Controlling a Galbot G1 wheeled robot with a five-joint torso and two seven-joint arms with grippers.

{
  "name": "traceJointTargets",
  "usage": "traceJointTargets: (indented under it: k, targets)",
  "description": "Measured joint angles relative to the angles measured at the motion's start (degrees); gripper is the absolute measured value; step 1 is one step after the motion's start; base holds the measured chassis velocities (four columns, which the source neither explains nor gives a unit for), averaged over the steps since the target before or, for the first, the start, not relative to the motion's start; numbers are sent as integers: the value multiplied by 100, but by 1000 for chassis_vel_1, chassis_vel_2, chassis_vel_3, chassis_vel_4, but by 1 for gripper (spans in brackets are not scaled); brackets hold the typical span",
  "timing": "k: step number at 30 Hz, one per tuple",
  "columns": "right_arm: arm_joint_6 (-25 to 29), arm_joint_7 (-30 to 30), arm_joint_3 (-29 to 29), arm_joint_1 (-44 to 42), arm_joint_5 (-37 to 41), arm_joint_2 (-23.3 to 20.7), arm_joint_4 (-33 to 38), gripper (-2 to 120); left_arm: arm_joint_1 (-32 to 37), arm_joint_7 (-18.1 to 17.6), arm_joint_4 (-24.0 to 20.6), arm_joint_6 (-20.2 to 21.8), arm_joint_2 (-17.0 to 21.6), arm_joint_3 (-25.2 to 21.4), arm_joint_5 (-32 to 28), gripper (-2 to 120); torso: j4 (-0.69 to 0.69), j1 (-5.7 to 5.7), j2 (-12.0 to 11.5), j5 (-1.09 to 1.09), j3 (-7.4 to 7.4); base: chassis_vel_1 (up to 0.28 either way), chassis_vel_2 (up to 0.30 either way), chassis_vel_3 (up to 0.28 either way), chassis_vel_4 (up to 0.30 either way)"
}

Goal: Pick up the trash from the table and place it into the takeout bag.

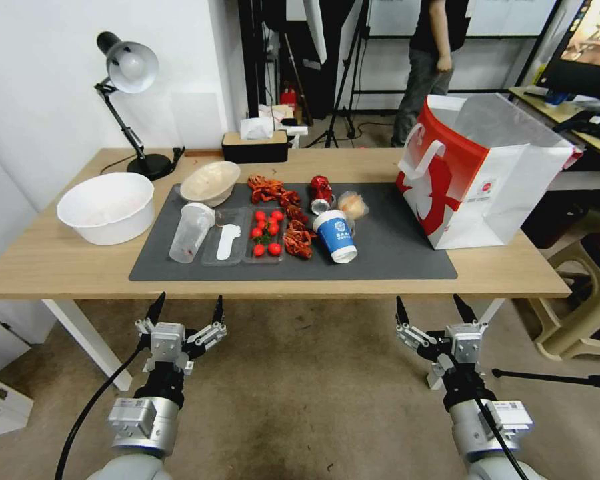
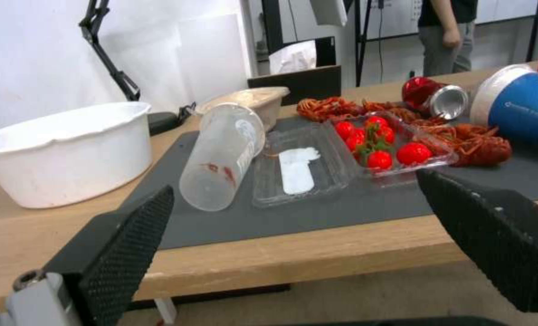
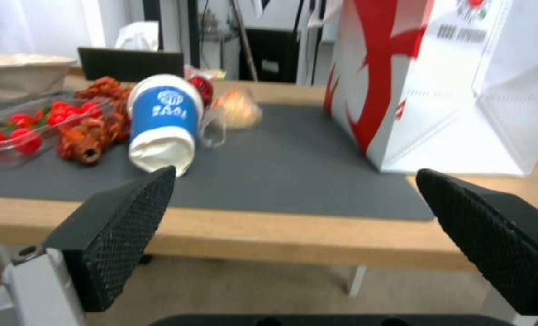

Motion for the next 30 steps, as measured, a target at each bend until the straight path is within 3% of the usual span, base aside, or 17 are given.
traceJointTargets:
  k: [4, 6, 8, 10, 11, 12, 13, 15, 30]
  targets:
    - [-314, -220, 106, -199, 130, 109, 284, 100, 10, -103, -51, 48, 39, 22, -95, 100, 0, 1, 0, -4, 0, 0, 0, 0, 0]
    - [-709, -509, 276, -447, 386, 232, 645, 100, 53, -523, -306, 265, 208, 120, -486, 100, -5, 0, 1, -7, 0, 0, 0, 0, 0]
    - [-775, -576, 345, -466, 506, 234, 683, 100, 42, -419, -325, 207, 241, 96, -402, 100, -2, -1, 1, -4, -1, 0, 0, 0, 0]
    - [-776, -595, 377, -443, 534, 229, 679, 100, 50, -531, -362, 240, 293, 104, -536, 100, -1, 1, 0, -3, 1, 0, 0, 0, 0]
    - [-774, -602, 397, -415, 548, 224, 660, 100, 73, -793, -507, 344, 420, 138, -837, 100, -1, 1, 0, -2, 1, 0, 0, 0, 0]
    - [-774, -602, 397, -415, 548, 224, 660, 100, 73, -793, -507, 344, 420, 138, -837, 100, -1, 1, 0, -2, 1, 0, 0, 0, 0]
    - [-771, -609, 410, -384, 578, 206, 651, 100, 103, -1099, -674, 470, 567, 175, -1181, 100, -1, 0, 1, -3, 0, 0, 0, 0, 0]
    - [-770, -617, 439, -348, 621, 173, 637, 100, 120, -1283, -750, 532, 671, 232, -1407, 100, -2, 0, 1, -1, 0, 0, 0, 0, 0]
    - [-733, -771, 511, -218, 732, 16, 470, 100, 151, -1199, -486, 481, 678, 379, -1419, 100, -2, 0, 1, -3, 0, 0, 0, 0, 0]
